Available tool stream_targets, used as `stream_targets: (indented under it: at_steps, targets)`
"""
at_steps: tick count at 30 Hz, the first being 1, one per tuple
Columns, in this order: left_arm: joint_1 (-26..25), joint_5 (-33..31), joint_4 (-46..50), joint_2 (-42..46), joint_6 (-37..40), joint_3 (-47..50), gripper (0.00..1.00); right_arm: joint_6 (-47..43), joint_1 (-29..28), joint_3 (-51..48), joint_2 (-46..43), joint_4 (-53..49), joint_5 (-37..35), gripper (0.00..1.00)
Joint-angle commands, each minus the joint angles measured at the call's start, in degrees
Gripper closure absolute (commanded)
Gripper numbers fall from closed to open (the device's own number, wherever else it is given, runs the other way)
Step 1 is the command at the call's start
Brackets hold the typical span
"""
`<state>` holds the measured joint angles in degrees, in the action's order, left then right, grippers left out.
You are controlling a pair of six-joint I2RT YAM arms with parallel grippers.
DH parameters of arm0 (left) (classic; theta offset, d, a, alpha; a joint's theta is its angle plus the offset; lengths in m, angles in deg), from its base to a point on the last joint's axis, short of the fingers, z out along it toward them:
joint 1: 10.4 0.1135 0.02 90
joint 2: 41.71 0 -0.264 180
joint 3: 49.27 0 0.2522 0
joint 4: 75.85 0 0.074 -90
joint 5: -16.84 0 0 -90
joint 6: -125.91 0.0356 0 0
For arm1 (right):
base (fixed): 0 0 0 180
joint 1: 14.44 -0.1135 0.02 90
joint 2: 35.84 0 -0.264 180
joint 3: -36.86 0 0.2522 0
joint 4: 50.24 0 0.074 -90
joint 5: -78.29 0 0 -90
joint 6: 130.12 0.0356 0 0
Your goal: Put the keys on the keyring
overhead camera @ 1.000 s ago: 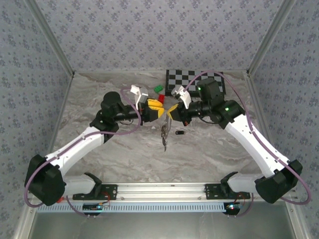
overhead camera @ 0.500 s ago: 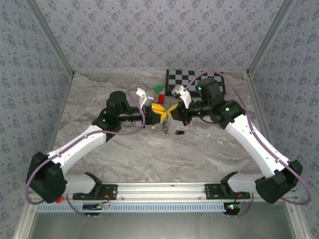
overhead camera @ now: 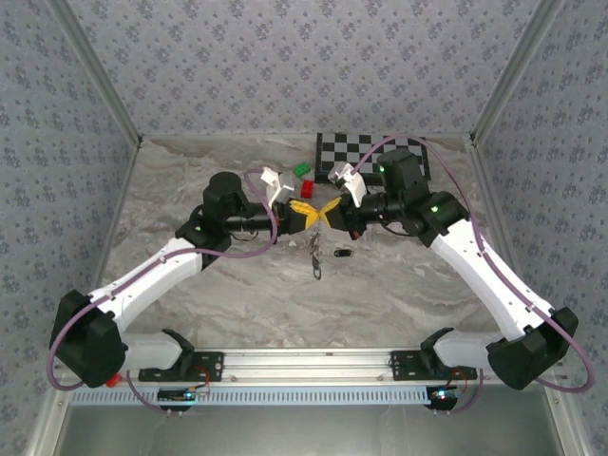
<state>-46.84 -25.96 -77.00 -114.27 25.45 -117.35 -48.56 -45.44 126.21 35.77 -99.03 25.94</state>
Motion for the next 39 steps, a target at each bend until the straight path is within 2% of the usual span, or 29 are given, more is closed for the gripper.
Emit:
stream_targets:
  at_steps: [1, 3, 5, 10, 17, 23, 28, 30, 35, 39]
  targets:
    - [-0.93, 1.08, -0.26, -0.25, 1.21, -1.67, 1.00, -0.19, -0.08, 0.14, -1.65, 2.05, 0.23, 1.00]
    - [-0.94, 0.31, -2.21, -0.13, -0.08, -1.03, 1.00, -0.17, 0.12, -0.41, -2.13, 2.48, 0.14, 1.00]
    - [-0.92, -0.65, -5.82, 0.14, -2.04, 0.16, 1.00, 0.69, 0.41, -1.79, -3.06, 3.48, -0.32, 0.77]
    - [-1.99, -5.04, -14.70, 1.09, -5.47, 3.55, 1.00, 8.52, 3.30, -11.07, -8.11, 15.89, -1.59, 0.71]
    - [-3.46, -13.86, -31.44, 0.43, -12.14, 8.33, 1.00, 26.18, 7.80, -31.42, -16.77, 50.80, -1.50, 0.73]
    - [-4.81, -20.92, -43.97, -2.18, -18.30, 10.27, 1.00, 34.14, 7.57, -38.44, -16.61, 67.09, -3.25, 0.73]
    - [-5.85, -27.06, -53.07, -4.01, -22.89, 12.09, 1.00, 37.33, 5.75, -40.66, -15.32, 77.16, -6.76, 0.74]
    - [-6.00, -27.60, -55.14, -4.87, -25.02, 11.82, 1.00, 38.46, 4.38, -41.14, -14.63, 80.11, -8.64, 0.74]
    - [-6.76, -28.91, -56.05, -5.51, -28.28, 10.68, 1.00, 38.80, 2.30, -37.41, -13.52, 76.46, -10.10, 0.71]
    - [-7.49, -29.95, -54.65, -4.47, -27.39, 10.73, 1.00, 38.93, 1.41, -37.54, -13.30, 78.38, -12.14, 0.71]
